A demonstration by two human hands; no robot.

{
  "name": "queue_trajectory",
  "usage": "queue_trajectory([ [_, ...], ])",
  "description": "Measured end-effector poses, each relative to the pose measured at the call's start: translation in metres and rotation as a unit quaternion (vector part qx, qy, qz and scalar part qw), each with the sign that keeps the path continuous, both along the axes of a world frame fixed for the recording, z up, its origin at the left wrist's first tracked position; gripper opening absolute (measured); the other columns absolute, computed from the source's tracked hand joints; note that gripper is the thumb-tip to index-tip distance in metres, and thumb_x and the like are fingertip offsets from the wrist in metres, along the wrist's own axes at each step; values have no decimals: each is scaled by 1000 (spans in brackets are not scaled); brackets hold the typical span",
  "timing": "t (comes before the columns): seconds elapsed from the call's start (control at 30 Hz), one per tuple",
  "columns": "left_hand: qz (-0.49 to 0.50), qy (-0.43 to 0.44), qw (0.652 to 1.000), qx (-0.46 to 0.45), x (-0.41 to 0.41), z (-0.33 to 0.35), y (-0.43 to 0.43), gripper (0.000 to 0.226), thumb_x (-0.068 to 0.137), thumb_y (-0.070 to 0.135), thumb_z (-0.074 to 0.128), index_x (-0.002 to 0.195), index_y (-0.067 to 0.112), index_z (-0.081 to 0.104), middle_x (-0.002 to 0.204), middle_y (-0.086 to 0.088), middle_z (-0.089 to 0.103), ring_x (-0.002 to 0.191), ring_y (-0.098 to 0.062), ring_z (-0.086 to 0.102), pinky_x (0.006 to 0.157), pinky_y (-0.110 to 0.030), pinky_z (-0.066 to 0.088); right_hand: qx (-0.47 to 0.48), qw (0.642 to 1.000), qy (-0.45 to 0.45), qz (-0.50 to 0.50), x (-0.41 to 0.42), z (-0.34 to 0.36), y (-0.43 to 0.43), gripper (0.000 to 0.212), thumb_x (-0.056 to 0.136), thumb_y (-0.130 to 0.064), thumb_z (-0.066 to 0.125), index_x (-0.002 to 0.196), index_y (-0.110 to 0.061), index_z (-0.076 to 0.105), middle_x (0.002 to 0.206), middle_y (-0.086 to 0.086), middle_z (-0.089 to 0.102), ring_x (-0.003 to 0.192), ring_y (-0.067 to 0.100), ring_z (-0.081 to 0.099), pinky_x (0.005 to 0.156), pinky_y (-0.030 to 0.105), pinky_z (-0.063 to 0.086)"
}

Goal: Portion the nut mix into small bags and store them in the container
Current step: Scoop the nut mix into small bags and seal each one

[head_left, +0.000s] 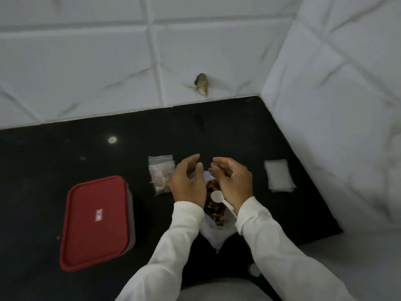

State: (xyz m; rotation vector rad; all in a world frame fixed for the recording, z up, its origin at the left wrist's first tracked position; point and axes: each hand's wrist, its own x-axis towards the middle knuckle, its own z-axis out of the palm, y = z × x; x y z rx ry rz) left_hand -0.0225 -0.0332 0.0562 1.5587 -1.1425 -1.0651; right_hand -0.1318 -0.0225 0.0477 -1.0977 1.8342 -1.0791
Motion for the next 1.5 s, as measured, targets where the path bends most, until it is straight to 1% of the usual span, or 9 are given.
queue_trajectory([
  [0.07,-76,52,996,-2,-28,13,7,20,95,13,61,107,27,68,106,13,68,98,6,63,80,-5,47,-10,999,-1,-42,-30,2,15,21,89,-17,68,105,-30,67,95,-16,70,89,-7,65,80,12,51],
  [0.17,-160,131,977,47,-75,13,14,19,94,11,61,107,24,69,104,6,72,99,-3,67,91,-25,54,-14,994,4,-113,-73,-4,33,19,89,-13,67,105,-22,69,94,-13,70,84,-3,67,79,18,55],
  [0.27,-206,142,959,130,-123,-2,18,20,95,17,60,106,33,65,111,5,71,106,-8,66,98,-35,52,8,985,36,-166,-113,-15,44,19,90,-14,66,107,-21,69,96,-12,69,81,-5,65,74,12,51],
  [0.5,-153,82,956,238,-198,-30,25,39,99,16,49,139,18,52,138,0,53,128,-21,51,110,-34,39,72,972,111,-193,-181,-61,40,28,88,-10,65,116,-7,64,110,9,68,96,17,63,81,23,48],
  [0.6,-128,68,955,260,-210,-39,18,42,99,14,49,140,20,50,142,-1,52,131,-21,49,108,-33,39,123,966,162,-160,-193,-77,30,37,85,-18,69,120,-9,61,118,12,62,109,29,59,91,36,50],
  [0.83,-115,53,938,324,-217,-52,6,39,99,19,50,137,25,52,142,-1,49,128,-24,50,105,-39,45,176,960,179,-128,-200,-92,23,51,80,-25,74,126,-15,55,131,10,52,119,29,48,94,39,45],
  [1.1,-128,38,937,322,-215,-55,-2,35,98,20,53,132,28,54,137,-1,49,120,-22,53,89,-31,46,131,969,119,-171,-201,-96,21,40,83,-18,69,121,-17,56,125,7,52,111,25,54,91,40,50],
  [1.3,-131,43,936,323,-212,-57,-2,31,97,19,54,126,29,57,134,0,50,119,-21,53,99,-39,49,75,970,109,-202,-200,-90,30,21,89,-21,65,108,-15,62,110,6,60,98,20,58,78,30,48],
  [1.5,-111,67,973,192,-192,-28,-5,32,95,17,60,124,31,57,127,7,56,113,-9,56,88,-22,48,-12,980,3,-197,-189,-44,43,12,90,-28,65,102,-26,65,100,-8,67,93,8,63,78,25,53],
])
